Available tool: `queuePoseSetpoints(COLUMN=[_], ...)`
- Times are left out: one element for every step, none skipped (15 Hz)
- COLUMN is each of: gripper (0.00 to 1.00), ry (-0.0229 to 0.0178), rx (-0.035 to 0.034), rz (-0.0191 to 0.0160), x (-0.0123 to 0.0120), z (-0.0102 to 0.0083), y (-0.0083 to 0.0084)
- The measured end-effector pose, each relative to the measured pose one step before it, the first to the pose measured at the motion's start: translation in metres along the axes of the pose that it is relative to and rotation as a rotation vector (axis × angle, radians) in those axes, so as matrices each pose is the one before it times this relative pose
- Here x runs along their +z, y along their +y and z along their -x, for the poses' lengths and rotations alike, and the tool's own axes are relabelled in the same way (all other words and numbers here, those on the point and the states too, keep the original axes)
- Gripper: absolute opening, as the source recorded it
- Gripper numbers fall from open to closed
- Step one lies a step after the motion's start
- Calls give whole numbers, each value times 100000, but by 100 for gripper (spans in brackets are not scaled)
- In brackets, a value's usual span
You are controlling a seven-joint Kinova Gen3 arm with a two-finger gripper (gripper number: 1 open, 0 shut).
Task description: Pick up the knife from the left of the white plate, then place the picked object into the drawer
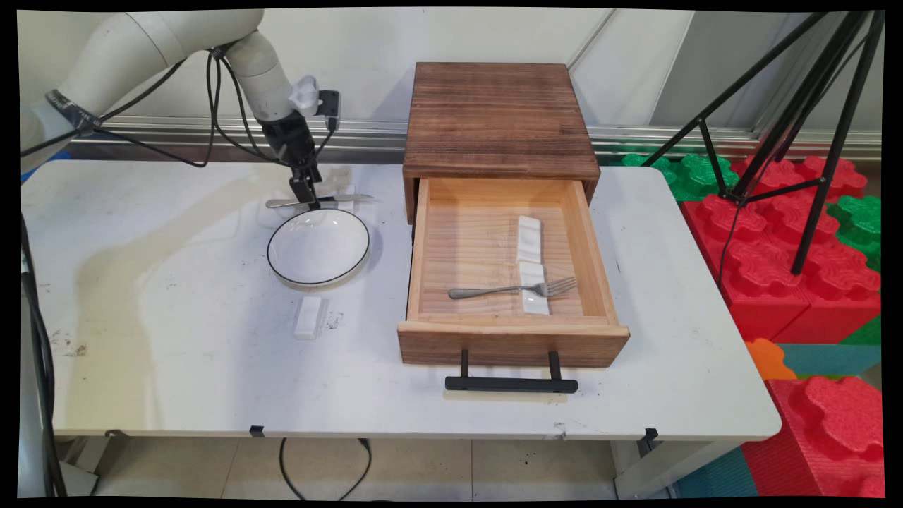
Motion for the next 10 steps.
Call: queuePoseSetpoints(gripper=[0, 0, 0, 0, 0, 0, 0, 0, 0, 0], ry=[339, 390, 441, 545, 491, 370, 391, 341, 334, 218], rx=[-100, -128, -117, -167, -196, -295, -523, -571, -904, -970], rz=[548, 471, 336, 323, 321, 198, 136, -104, -647, -775], x=[200, 168, 114, 88, 69, 26, 12, 0, -80, -108], z=[-47, -18, -34, -29, -13, 15, 104, 73, 62, 84], y=[-64, -47, -34, -31, 4, 6, 31, -5, -53, -54])
